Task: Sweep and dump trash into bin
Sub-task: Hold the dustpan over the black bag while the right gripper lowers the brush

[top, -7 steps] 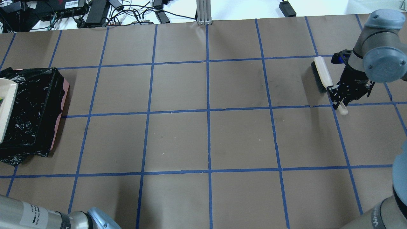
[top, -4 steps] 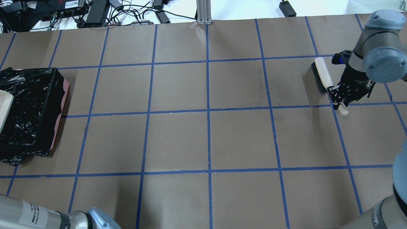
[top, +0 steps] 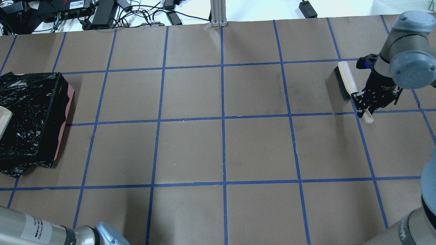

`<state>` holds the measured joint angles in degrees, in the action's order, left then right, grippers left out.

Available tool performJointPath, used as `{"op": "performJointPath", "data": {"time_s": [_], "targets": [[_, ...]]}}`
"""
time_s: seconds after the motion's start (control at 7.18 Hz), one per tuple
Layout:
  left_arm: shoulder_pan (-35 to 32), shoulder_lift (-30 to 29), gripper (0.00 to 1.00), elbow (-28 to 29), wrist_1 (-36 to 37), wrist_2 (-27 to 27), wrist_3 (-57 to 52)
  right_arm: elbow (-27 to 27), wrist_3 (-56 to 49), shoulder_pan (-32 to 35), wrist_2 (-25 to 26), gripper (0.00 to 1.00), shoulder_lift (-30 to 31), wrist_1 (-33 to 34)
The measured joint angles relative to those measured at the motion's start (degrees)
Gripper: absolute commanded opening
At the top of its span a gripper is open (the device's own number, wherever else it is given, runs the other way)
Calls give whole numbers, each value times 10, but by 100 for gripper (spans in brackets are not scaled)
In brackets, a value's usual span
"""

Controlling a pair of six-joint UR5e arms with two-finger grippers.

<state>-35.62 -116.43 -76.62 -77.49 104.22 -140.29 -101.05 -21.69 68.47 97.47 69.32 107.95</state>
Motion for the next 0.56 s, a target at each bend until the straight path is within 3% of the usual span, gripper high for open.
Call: {"op": "performJointPath", "data": {"time_s": [0.56], "targets": [[-10, -1, 0, 0, 35, 36, 8, 0, 4, 0, 0, 58, 0, -3]]}}
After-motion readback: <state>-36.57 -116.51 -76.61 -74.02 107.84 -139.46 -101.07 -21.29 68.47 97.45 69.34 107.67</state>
